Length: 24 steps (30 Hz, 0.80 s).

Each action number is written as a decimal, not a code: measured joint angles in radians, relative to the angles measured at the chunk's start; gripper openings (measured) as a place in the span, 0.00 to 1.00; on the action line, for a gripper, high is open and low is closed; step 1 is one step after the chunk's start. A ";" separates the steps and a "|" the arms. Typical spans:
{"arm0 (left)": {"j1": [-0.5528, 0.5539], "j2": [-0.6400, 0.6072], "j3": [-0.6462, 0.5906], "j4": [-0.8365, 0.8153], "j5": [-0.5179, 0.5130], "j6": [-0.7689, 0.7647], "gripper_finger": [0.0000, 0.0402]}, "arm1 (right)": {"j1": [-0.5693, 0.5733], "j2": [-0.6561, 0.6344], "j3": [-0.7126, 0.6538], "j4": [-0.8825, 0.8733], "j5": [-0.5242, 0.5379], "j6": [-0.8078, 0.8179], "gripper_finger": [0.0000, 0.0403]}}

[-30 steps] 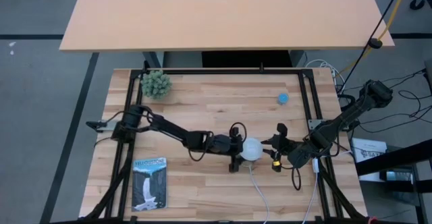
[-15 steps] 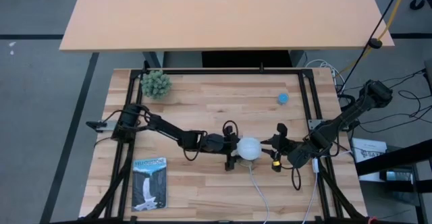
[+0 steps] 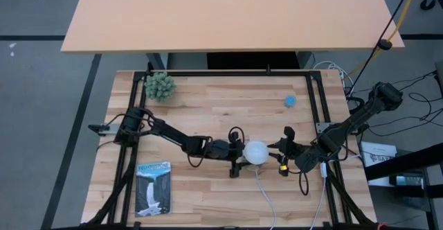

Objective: Screw lightbulb
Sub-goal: Insert the lightbulb into the desk lamp

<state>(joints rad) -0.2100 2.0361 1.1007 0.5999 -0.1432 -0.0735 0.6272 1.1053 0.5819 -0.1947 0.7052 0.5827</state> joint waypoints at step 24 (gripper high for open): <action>0.001 0.000 0.000 -0.053 0.056 0.016 0.70 | 0.000 0.000 0.000 0.001 0.000 0.000 0.29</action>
<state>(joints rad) -0.2089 2.0365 1.1011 0.5472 -0.0874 -0.0578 0.6270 1.1053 0.5819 -0.1940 0.7049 0.5827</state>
